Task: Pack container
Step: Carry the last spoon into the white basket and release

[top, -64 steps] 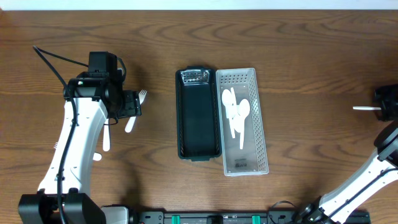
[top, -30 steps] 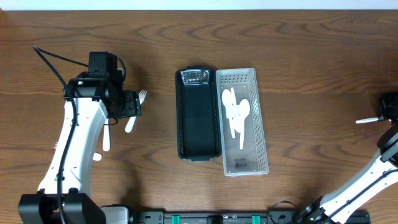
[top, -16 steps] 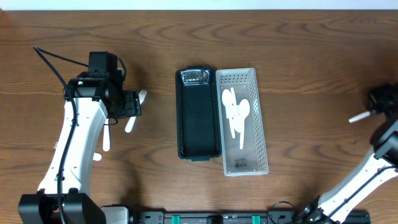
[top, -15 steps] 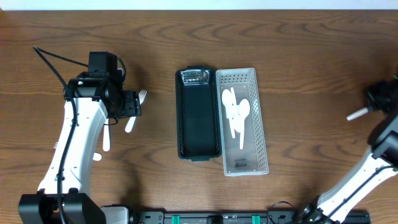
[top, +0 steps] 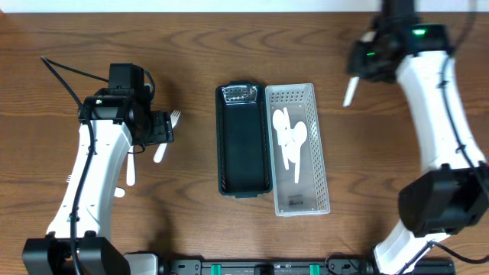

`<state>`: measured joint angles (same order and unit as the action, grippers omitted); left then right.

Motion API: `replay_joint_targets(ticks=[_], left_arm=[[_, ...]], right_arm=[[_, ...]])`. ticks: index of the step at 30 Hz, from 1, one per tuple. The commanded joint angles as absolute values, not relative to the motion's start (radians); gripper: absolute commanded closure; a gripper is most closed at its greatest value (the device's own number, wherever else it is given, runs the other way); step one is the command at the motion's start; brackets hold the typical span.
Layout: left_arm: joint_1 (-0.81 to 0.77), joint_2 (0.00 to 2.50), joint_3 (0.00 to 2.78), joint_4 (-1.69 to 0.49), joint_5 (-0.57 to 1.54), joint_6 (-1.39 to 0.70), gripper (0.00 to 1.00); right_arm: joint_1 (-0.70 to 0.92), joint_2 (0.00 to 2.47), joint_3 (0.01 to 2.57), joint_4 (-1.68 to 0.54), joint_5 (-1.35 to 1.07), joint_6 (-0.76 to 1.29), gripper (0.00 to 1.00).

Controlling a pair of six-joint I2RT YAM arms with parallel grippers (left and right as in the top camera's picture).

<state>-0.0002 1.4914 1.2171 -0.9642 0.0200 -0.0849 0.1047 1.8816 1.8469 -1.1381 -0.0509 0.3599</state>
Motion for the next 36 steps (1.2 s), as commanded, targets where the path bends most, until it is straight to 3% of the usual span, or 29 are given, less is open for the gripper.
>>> replay_joint_targets(ticks=[1,8,16,20,24,26,36], left_arm=[[0.002,1.496,1.228,-0.967,0.019,-0.088,0.22],[0.002,1.496,1.228,-0.966,0.019,-0.088,0.22],[0.002,1.496,1.228,-0.967,0.019,-0.088,0.22],[0.002,1.496,1.228,-0.967,0.019,-0.088,0.22],[0.002,1.496,1.228,-0.967,0.019,-0.088,0.22],[0.002,1.496,1.228,-0.967,0.019,-0.088,0.04],[0.002,1.485,1.265,-1.063,0.019,-0.011,0.02]], right_arm=[[0.22,1.887,1.85,-1.166,-0.06,0.323,0.99],[0.384,1.937,1.785,-1.192,-0.061,0.326,0.99],[0.453,1.951,1.555,-1.077,-0.075,0.324,0.99],[0.462,1.951,1.533,-1.062,-0.074,0.281,0.88],[0.462,1.951,1.558,-1.055,-0.049,0.257,0.68],[0.459,1.946,1.595,-1.06,-0.047,0.222,0.62],[0.343,1.853,1.943,-1.214,0.173,0.227,0.53]])
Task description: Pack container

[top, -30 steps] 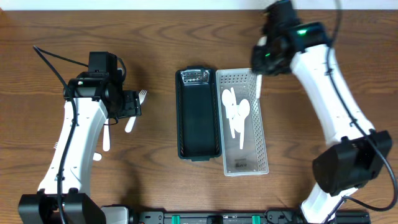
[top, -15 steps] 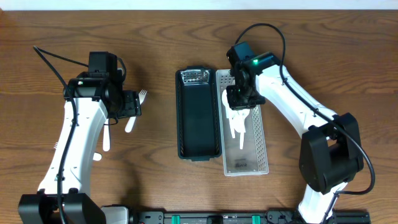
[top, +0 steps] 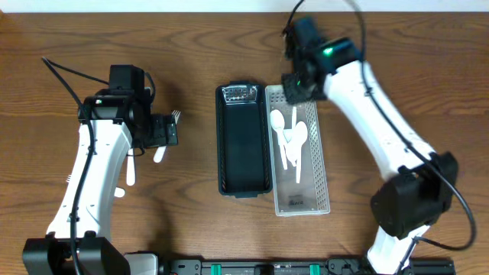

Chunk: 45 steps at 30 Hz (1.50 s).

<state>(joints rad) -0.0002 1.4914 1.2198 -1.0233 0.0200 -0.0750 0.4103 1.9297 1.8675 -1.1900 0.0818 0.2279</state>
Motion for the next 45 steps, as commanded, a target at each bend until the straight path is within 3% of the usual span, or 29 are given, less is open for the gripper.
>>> replay_joint_targets(ticks=[1,13,25,45], left_arm=[[0.002,1.485,1.277,-1.076,0.019,0.011,0.02],[0.002,1.582,1.369,-0.941,0.019,0.211,0.02],[-0.004,1.895,1.369,-0.744,0.019,0.35,0.02],[-0.005,2.072,1.369,-0.658,0.115,0.365,0.02]], right_arm=[[0.317,1.837,1.952,-1.217,0.171,0.244,0.53],[0.023,1.745,1.938,-1.351,0.146,0.374,0.53],[0.014,1.745,1.928,-1.386,0.131,0.356,0.53],[0.014,1.745,1.917,-1.393,0.131,0.355,0.53]])
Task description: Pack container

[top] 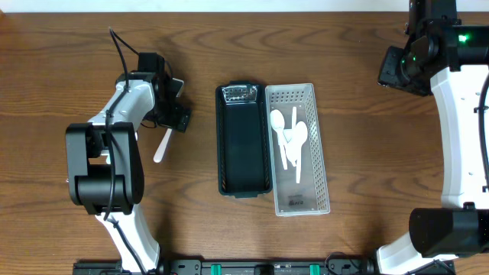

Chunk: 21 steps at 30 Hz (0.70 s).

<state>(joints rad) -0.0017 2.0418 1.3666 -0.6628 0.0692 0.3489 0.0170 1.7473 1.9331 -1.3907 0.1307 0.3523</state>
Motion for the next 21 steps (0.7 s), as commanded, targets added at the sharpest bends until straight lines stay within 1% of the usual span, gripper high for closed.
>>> replay_joint_targets(ticks=[1,4,5,7,8,10,11,15,19,21], left_arm=[[-0.005,2.072,1.369,-0.659,0.132,0.363,0.02],[-0.005,2.072,1.368,-0.664,0.147,0.346,0.01],[-0.005,2.072,1.368,-0.668,0.147,0.338,0.04],[-0.005,2.072,1.368,-0.68,0.147,0.335,0.17],[-0.005,2.072,1.368,-0.689,0.147,0.335,0.2],[-0.005,2.072,1.368,-0.704,0.147,0.336,0.21],[-0.005,2.072,1.368,-0.711,0.147,0.336,0.29],[-0.005,2.072,1.368,-0.717,0.147,0.336,0.4],[-0.005,2.072,1.368,-0.716,0.146,0.336,0.56],[-0.005,2.072,1.368,-0.716,0.146,0.336,0.58]], right_arm=[[0.014,1.745,1.913,-1.392,0.131,0.355,0.53],[0.014,1.745,1.895,-1.391,0.131,0.355,0.52],[0.014,1.745,1.887,-1.391,0.131,0.355,0.52],[0.014,1.745,1.867,-1.388,0.131,0.355,0.52],[0.014,1.745,1.854,-1.386,0.131,0.355,0.52],[0.014,1.745,1.831,-1.381,0.131,0.355,0.52],[0.014,1.745,1.818,-1.376,0.131,0.355,0.52],[0.014,1.745,1.803,-1.362,0.131,0.355,0.52],[0.014,1.745,1.803,-1.357,0.131,0.355,0.52],[0.014,1.745,1.803,-1.358,0.131,0.354,0.52]])
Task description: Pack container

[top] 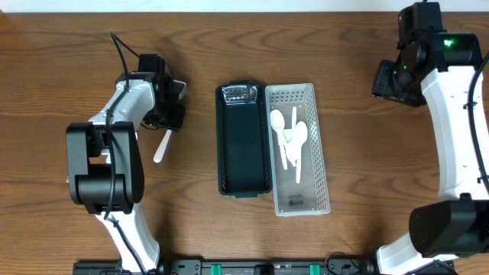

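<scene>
A clear perforated bin (321, 153) at the table's middle holds several white plastic spoons (289, 139). Touching its left side is a black tray (244, 153), bare except for a shiny piece (239, 93) at its far end. Left of the tray, a white utensil (161, 145) lies on the wood. My left gripper (173, 114) sits over the utensil's far end and hides it; how its jaws stand cannot be told. My right gripper (390, 82) hangs far right of the bin with nothing white showing in it.
The left arm's lower links (103, 164) cover the table left of the white utensil. The right arm (458, 145) runs along the right edge. Bare wood lies between the bin and the right gripper.
My left gripper has shifted slightly left and back over the utensil's far end. The right gripper has moved a little down and left. Bin, tray and utensil lie as they did.
At first my right gripper held a white utensil at the far right while the left gripper sat over a fork left of the tray. Then the right gripper was over the bin's far end. Later it was back at the right, empty, with one more utensil in the bin.
</scene>
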`<state>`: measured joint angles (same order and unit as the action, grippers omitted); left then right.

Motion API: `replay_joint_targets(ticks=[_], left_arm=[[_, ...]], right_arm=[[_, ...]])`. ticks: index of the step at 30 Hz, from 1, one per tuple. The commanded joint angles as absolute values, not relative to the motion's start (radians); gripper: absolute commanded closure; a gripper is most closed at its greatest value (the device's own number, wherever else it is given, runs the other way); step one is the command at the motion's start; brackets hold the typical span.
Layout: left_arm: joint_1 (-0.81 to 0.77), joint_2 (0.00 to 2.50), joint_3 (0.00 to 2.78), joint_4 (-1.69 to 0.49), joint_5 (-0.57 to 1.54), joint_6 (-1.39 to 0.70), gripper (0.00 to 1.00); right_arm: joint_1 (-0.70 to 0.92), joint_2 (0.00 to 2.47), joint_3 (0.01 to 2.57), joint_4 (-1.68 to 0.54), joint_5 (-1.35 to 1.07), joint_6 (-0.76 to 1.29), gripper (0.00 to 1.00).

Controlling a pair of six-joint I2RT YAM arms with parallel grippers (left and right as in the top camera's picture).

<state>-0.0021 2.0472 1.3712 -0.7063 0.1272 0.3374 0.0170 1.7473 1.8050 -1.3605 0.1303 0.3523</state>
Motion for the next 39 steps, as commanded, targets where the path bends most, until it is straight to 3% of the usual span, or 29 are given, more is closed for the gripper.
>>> replay_joint_targets(ticks=[1,23,27,32,39], left_arm=[[-0.005,2.072,1.368,-0.716,0.146,0.336,0.6],[-0.006,2.0,1.388,-0.733,0.111,0.33,0.87],[-0.006,1.914,1.409,-0.78,0.086,0.249,0.93],[-0.037,1.759,1.428,-0.868,0.086,0.12,0.94],[-0.212,1.529,1.43,-0.949,0.086,-0.07,0.94]], right_arm=[[0.014,1.745,1.803,-1.357,0.131,0.354,0.52],[0.013,1.745,1.803,-1.346,0.131,0.332,0.52],[0.013,1.745,1.803,-1.325,0.134,0.326,0.52],[-0.004,1.745,1.803,-1.267,0.135,0.312,0.5],[-0.081,1.745,1.803,-1.222,0.129,0.261,0.47]])
